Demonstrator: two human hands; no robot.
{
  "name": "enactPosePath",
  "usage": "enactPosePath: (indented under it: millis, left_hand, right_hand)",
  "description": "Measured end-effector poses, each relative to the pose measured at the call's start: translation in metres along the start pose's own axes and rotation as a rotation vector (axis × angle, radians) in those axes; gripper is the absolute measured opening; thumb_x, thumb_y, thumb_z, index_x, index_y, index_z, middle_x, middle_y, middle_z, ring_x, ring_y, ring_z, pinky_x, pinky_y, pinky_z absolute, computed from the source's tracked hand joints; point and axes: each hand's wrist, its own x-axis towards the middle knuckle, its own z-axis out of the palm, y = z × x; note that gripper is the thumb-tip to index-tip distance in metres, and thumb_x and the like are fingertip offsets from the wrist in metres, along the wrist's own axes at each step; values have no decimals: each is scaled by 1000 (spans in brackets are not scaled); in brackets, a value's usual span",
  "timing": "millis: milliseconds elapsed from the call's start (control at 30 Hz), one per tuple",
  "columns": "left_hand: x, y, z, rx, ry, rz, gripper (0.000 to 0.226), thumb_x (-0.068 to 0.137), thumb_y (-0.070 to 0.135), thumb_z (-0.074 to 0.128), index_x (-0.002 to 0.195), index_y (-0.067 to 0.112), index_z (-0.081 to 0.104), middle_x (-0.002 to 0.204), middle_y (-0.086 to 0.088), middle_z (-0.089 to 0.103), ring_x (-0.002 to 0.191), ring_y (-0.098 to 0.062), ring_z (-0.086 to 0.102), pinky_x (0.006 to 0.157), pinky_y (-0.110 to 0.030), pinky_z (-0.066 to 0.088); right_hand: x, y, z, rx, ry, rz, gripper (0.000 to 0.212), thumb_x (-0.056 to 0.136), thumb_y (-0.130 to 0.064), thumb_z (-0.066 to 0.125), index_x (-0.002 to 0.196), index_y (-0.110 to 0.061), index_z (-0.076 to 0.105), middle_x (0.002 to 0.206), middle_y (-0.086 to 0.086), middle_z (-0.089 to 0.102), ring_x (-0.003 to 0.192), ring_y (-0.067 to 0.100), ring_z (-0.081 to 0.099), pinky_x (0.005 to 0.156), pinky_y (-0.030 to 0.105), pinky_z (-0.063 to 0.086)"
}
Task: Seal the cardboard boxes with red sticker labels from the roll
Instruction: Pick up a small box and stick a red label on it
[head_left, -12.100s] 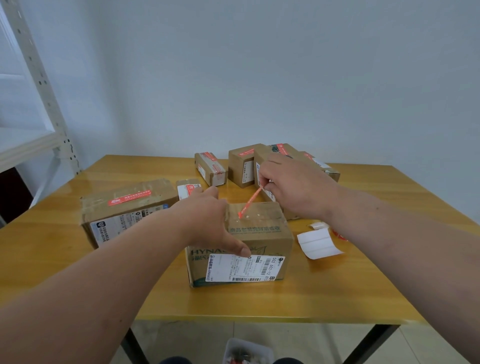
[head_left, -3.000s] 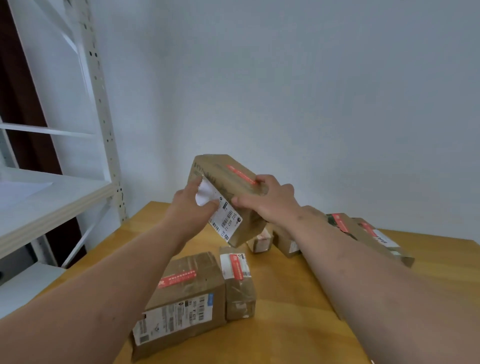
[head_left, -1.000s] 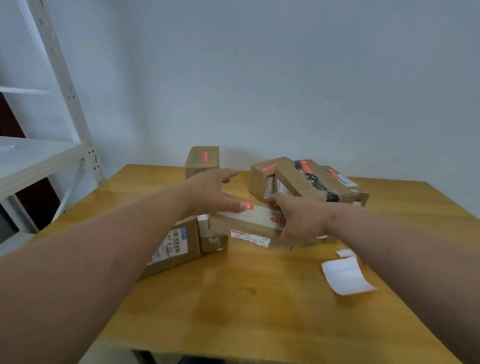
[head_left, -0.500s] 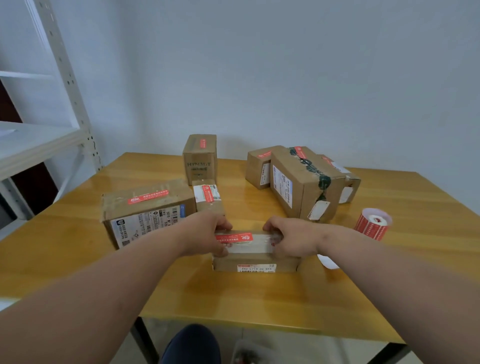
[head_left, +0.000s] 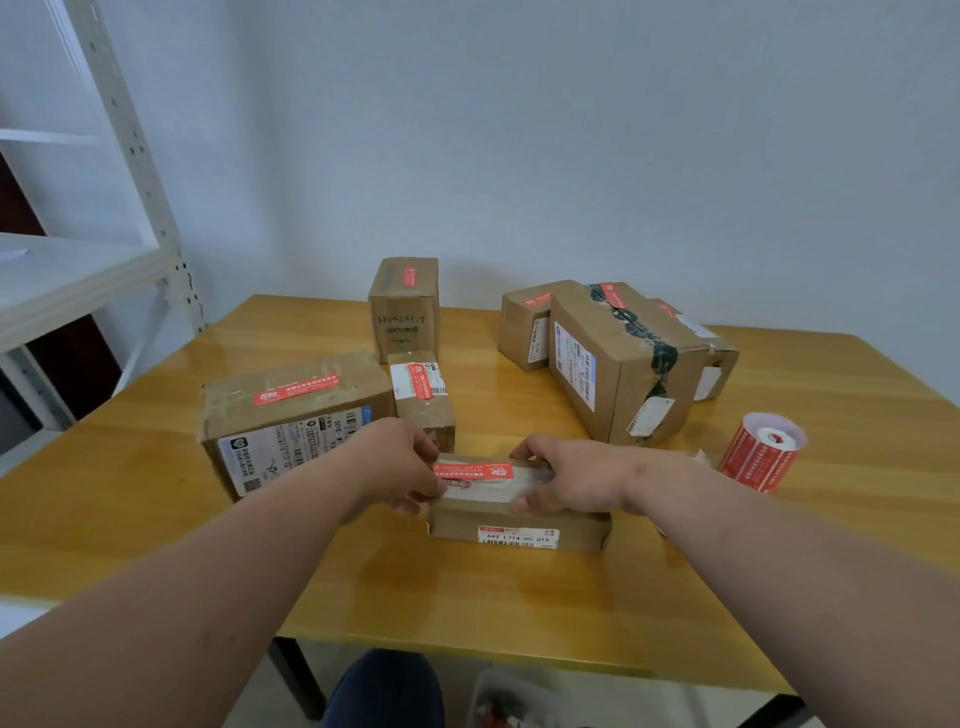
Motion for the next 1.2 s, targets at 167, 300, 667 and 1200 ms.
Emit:
enactPosePath:
  millis: [167,300,667,1200]
  left_hand:
    - [2,-2,-3,-142,32,-89,19,83,-4,70,100,4,68,91,-17,71,73,-22,69,57,-30,59]
    - [3,0,-1,-153,73,-107,11,89,-4,61,95,2,67,89,-18,71,65,-19,65,53,-30,58]
    - [10,9,5,43,115,-86,10,90,14,66,88,8,59,86,-10,63,68,-20,59,54,-29,56]
    - [11,18,3,151,-32,-72,19,100,10,46,103,-3,60,89,-16,65,63,-22,59,65,-31,56]
  right_hand:
    - [-1,-1,0,-31,5,-3,61,85,-45,69,136,-32,38,117,-3,58,107,18,57,99,38,46]
    - [-2,-1,0,-30,8,-7,61,85,-45,69,137,-32,38,119,-2,58,109,19,56,101,39,45]
    - [-2,0,1,1,5,0,61,85,-45,69,137,-34,39,122,-2,57,111,19,55,103,40,43]
    - [6,7,2,9,2,1,62,83,-49,70,136,-36,40,120,-4,59,109,18,56,103,41,43]
